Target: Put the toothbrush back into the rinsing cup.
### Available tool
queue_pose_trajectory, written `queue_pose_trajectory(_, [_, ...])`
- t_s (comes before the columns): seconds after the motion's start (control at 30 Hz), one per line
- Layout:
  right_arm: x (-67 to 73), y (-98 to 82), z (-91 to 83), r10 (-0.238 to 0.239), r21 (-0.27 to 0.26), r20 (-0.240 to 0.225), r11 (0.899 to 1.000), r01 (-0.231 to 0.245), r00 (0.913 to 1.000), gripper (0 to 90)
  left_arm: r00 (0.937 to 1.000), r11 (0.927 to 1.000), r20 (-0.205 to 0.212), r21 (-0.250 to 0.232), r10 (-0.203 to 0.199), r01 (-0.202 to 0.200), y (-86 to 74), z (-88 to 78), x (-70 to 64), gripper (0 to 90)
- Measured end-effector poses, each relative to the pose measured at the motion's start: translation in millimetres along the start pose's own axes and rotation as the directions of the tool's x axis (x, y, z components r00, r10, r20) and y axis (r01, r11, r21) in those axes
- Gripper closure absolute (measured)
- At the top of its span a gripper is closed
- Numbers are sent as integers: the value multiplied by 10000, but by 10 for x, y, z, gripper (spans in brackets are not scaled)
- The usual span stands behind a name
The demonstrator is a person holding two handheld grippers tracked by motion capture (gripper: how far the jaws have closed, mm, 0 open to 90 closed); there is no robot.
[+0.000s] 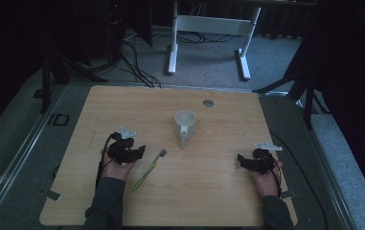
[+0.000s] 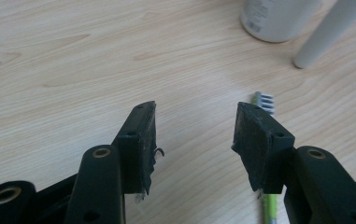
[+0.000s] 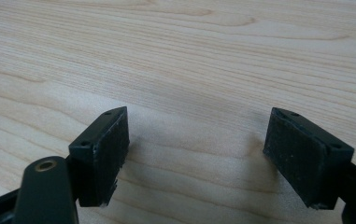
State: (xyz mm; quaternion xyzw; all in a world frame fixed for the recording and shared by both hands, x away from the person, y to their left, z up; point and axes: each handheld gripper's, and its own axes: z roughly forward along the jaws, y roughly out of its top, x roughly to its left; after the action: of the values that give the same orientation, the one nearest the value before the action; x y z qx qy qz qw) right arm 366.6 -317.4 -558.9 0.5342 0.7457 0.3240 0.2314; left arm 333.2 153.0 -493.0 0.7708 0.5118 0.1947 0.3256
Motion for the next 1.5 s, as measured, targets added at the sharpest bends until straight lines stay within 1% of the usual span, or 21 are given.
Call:
queue_pose_trajectory(0.1, [0,0,0,0,0,0,10000,0,10000,217,9999,9999,75,78,113,-114,12,6,-25,501])
queue_pose_trajectory(0.13, [0,0,0,0,0,-1,10000,0,10000,217,9996,9997,186,141,193,-195,23,19,-53,501])
queue_pose_trajectory(0.37, [0,0,0,-1,0,1,10000,1,10000,216,9984,9986,476,435,291,-311,58,71,-121,510])
queue_pose_trajectory(0.7, [0,0,0,-4,2,1,10000,4,10000,217,9961,9946,705,850,529,-588,110,124,-183,528])
queue_pose_trajectory(0.77, [0,0,0,-2,2,0,10000,2,10000,217,9945,9923,852,1022,609,-695,126,144,-197,538])
queue_pose_trajectory(0.83, [0,0,0,-5,2,0,10000,5,10000,217,9933,9893,907,1203,714,-821,138,163,-214,542])
queue_pose_trajectory(0.9, [0,0,0,-1,4,0,10000,1,10000,217,9929,9884,928,1256,739,-853,142,168,-219,544])
queue_pose_trajectory(0.93, [0,0,0,-1,3,-1,10000,1,10000,216,9923,9857,947,1405,802,-931,153,179,-233,544])
queue_pose_trajectory(1.1, [1,0,0,9,6,-1,10000,-9,10000,216,9919,9822,963,1611,823,-971,174,184,-247,548])
queue_pose_trajectory(1.2, [0,0,0,-3,0,-1,10000,3,10000,216,9917,9771,980,1875,836,-1010,196,193,-263,556])
queue_pose_trajectory(1.3, [1,0,0,6,3,-1,10000,-6,10000,217,9908,9696,956,2164,956,-1144,217,201,-286,568])
queue_pose_trajectory(1.33, [0,0,1,-5,0,-2,10000,5,10000,216,9909,9688,967,2202,941,-1135,220,204,-293,569])
queue_pose_trajectory(1.43, [1,1,1,0,7,-4,10000,0,10000,216,9901,9607,973,2491,1007,-1222,237,210,-318,569])
queue_pose_trajectory(1.5, [0,1,1,-3,1,-5,10000,3,10000,216,9902,9578,947,2592,1028,-1242,245,211,-327,569])
